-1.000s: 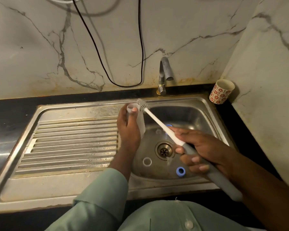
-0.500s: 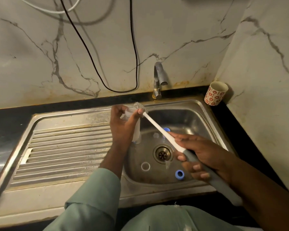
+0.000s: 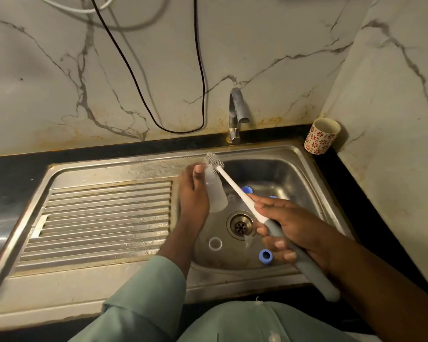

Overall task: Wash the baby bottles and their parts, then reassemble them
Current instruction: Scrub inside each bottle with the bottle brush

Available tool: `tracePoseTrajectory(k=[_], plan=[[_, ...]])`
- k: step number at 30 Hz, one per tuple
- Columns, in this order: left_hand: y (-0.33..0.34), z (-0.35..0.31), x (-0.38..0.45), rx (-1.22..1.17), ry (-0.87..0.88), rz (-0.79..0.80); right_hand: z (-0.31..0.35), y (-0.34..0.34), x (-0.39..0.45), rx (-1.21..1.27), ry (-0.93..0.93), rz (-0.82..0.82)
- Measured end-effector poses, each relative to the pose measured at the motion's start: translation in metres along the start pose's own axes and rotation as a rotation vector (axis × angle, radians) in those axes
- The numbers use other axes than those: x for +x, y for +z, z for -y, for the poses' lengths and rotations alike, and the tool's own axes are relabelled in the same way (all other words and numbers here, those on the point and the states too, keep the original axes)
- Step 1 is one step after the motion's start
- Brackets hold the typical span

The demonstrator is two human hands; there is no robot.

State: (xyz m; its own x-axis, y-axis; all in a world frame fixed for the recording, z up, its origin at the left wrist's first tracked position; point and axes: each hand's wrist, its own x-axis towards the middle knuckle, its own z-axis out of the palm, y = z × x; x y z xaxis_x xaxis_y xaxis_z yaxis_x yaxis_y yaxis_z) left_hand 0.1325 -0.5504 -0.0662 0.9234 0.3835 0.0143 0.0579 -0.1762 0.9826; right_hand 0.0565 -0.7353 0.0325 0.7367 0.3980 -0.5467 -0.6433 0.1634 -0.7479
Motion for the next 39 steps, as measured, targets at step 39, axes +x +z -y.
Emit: tracePoseTrajectory(k=[39], plan=[[-0.019,-0.016,0.014,-0.631,-0.478,-0.185,-0.065,-0.004,-0.007,-1.266,-0.483,-0.190]])
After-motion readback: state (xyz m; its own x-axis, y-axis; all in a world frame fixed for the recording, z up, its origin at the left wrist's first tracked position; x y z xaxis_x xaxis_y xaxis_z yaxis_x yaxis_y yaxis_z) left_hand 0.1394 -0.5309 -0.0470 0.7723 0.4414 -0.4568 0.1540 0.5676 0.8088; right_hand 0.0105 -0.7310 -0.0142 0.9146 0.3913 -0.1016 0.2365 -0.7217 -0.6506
